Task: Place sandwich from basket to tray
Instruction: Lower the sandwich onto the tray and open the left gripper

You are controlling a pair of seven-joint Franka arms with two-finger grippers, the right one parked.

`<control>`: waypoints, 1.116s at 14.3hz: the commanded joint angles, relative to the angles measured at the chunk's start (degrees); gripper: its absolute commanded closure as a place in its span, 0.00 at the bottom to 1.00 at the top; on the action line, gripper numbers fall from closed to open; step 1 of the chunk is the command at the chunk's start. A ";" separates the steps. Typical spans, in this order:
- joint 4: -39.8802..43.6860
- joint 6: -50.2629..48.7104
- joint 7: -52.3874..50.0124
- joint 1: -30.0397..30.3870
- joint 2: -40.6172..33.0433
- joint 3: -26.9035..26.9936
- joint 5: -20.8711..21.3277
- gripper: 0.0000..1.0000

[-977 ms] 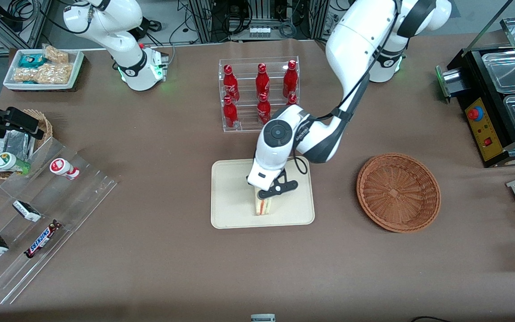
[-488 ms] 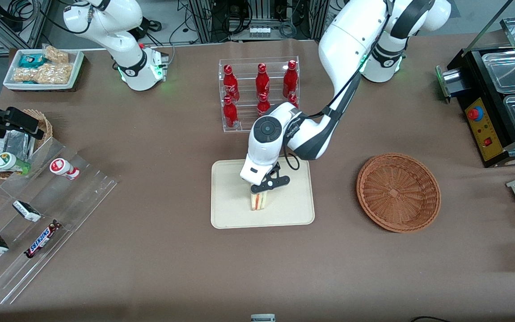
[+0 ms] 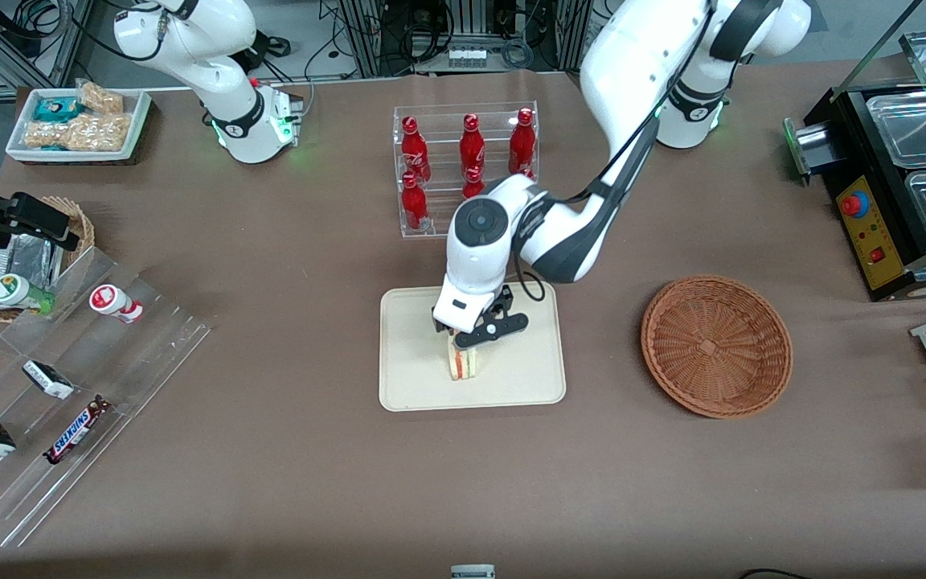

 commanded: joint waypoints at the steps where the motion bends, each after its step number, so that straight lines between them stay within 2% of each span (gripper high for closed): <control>1: -1.79 -6.76 -0.34 4.14 -8.87 -0.05 1.03 0.00; 7: -5.90 -14.78 8.78 13.64 -15.12 -0.05 0.25 0.00; 11: -16.09 -15.83 23.61 21.89 -23.28 -0.05 0.24 0.00; 16: -16.91 -27.25 45.59 31.92 -30.15 0.04 0.24 0.00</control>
